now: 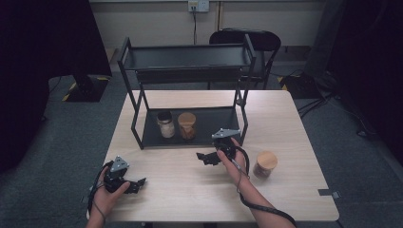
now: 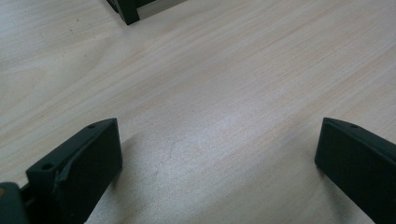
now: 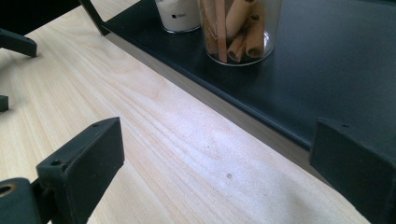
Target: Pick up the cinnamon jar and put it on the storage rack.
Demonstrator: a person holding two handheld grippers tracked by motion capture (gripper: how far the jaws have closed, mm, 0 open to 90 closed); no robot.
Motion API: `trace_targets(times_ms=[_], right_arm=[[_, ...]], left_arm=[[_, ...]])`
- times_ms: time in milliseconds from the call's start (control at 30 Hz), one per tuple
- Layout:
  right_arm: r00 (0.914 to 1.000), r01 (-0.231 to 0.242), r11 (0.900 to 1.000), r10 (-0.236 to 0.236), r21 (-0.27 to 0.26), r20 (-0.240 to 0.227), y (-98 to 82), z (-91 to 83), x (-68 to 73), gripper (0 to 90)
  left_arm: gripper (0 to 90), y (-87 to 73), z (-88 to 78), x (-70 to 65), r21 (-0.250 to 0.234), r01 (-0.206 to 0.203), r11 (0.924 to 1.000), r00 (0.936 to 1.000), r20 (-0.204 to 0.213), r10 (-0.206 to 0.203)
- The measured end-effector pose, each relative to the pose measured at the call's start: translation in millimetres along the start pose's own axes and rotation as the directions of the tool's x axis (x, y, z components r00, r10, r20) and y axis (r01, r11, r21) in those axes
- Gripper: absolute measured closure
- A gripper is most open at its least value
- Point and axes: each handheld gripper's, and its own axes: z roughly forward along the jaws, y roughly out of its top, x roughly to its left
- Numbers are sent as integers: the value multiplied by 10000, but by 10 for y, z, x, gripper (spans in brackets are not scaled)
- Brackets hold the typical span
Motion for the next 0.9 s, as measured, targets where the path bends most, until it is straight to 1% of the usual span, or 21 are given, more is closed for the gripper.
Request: trace_targets(times_ms=[567, 900], right_arm=[[9999, 48, 9998, -46, -197, 95, 54, -196, -7, 22], [9999, 66, 9997, -62, -232, 143, 77, -280, 6, 23]], left_arm=[[2, 0, 0, 0, -3, 1, 10000, 10000, 2, -1], [2, 0, 0, 1, -2, -2, 10000, 10000, 2, 2]])
